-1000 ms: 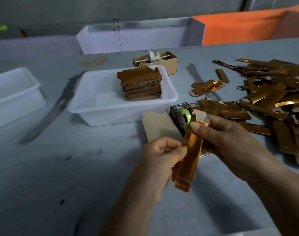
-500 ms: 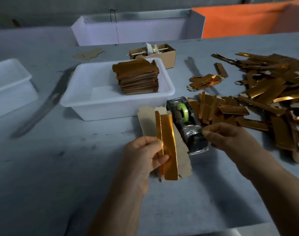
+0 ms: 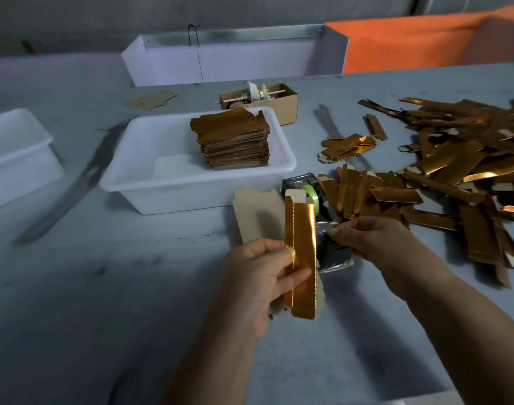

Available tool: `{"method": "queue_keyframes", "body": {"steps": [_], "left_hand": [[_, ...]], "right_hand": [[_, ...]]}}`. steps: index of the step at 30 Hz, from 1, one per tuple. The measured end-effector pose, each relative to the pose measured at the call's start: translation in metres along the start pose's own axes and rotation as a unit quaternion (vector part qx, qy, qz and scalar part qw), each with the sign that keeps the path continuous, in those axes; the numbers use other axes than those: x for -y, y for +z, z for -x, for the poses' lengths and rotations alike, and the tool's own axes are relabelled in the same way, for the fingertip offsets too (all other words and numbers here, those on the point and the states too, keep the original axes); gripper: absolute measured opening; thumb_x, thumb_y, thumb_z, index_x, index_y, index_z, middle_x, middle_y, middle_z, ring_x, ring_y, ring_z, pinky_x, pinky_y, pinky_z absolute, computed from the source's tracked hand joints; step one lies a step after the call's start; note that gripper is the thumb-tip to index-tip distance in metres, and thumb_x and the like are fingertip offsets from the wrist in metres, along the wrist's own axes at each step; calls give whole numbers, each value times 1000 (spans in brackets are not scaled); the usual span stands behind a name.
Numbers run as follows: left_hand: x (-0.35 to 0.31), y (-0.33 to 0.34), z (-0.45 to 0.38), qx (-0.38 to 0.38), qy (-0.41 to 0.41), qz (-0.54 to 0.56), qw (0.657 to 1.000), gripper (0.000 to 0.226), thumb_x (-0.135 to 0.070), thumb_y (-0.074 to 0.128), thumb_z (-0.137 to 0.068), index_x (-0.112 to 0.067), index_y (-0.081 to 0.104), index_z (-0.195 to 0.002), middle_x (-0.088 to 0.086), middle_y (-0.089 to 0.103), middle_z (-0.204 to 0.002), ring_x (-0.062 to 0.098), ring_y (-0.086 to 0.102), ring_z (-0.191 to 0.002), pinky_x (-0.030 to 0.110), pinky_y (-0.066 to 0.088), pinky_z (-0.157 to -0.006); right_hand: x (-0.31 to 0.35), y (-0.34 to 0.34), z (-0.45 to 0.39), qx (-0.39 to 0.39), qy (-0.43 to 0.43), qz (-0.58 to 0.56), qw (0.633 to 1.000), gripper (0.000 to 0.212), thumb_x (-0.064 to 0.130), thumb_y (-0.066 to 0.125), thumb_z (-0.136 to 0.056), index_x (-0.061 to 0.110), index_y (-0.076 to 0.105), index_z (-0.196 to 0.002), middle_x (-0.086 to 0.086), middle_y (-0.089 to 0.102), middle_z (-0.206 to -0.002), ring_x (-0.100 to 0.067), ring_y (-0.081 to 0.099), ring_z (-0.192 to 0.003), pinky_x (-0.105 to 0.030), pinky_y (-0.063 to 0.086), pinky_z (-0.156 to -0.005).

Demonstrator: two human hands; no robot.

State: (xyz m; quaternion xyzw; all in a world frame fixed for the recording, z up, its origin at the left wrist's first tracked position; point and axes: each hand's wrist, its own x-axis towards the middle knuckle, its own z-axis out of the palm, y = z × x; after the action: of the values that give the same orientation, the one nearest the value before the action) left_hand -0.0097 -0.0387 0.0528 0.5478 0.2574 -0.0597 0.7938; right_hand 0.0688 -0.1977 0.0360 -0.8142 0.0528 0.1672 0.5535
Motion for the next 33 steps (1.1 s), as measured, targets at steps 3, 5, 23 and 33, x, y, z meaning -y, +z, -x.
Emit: {"method": "queue_keyframes", "body": {"steps": [3, 5, 23, 33], "left_hand": [[2, 9, -1, 11, 7, 17, 1000, 6, 1, 61, -88, -3, 66, -87, 15, 74, -87, 21, 74, -73, 27, 60, -61], [5, 18, -2, 13, 14, 15, 1000, 8, -1, 62, -88, -6, 67, -85, 14, 74, -88, 21, 74, -76, 28, 60, -65], [20, 44, -16, -43, 34, -45, 997, 10, -9, 60, -92, -15, 65, -98, 6, 68, -105, 17, 70, -83, 23, 60, -68], [21, 36, -18, -19, 104, -159, 982, 12, -30, 60, -93, -25, 69, -100, -12, 67, -77, 3, 61, -64, 16, 47, -56]], "right_hand": [[2, 0, -1, 4, 9, 0, 1000, 10, 24, 65, -85, 17, 69, -79, -3, 68, -88, -17, 59, -90, -39, 43, -85], [3, -1, -1, 6, 9, -12, 1000, 12, 19, 61, -88, 14, 69, -81, -5, 69, -90, -20, 60, -92, -39, 44, -86], [-10, 6, 20, -71, -59, -50, 995, 17, 16, 58, -88, 6, 67, -79, -6, 65, -107, -20, 58, -106, -46, 43, -98], [-17, 18, 30, -178, -78, 38, 980, 16, 21, 64, -85, 17, 63, -69, 5, 46, -136, -18, 41, -128, -35, 35, -93]]}}
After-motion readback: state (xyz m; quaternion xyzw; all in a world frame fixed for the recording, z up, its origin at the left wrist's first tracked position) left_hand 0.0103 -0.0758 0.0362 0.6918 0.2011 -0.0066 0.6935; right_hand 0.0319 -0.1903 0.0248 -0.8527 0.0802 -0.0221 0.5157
